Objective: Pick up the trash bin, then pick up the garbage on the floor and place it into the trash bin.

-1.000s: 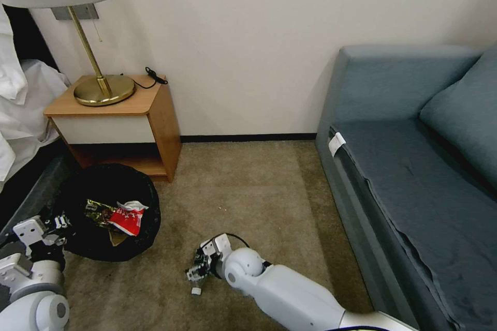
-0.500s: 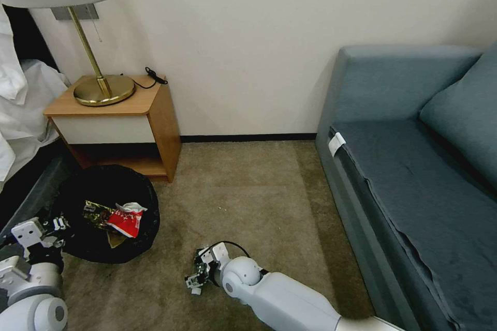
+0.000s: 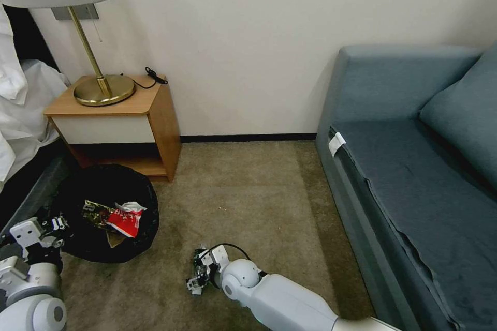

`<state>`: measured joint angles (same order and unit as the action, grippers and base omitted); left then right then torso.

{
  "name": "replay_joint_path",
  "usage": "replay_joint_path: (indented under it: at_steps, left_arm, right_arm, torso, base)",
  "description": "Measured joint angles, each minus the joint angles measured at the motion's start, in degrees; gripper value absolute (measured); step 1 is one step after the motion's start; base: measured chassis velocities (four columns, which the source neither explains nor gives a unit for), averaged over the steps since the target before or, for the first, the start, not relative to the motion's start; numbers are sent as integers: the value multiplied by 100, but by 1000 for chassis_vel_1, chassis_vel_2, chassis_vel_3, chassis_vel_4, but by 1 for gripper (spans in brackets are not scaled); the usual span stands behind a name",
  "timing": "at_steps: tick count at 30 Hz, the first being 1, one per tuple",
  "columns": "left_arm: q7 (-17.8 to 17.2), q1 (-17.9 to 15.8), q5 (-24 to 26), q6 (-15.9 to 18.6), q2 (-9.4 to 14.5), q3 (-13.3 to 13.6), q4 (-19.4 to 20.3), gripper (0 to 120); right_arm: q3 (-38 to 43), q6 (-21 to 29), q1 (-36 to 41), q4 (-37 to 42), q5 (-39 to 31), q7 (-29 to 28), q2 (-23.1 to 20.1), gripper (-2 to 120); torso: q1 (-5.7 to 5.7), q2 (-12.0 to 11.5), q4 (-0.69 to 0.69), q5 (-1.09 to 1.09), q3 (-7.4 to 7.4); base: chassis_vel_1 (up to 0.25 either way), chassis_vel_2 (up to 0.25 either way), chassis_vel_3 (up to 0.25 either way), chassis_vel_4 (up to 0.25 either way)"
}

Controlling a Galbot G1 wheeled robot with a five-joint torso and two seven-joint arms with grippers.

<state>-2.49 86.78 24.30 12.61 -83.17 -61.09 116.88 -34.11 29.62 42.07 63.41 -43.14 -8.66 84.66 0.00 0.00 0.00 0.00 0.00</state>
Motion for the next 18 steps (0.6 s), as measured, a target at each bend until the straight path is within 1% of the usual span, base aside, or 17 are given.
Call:
replay_joint_path:
  at_steps: [18]
  left_arm:
    - [10,-29,3,-27,17,37,-76,5]
  right_arm:
    - [39,-35,7,-74,76,226,-40,99]
  torso:
    - [0,0,0,0,0]
  base:
    - [0,0,0,0]
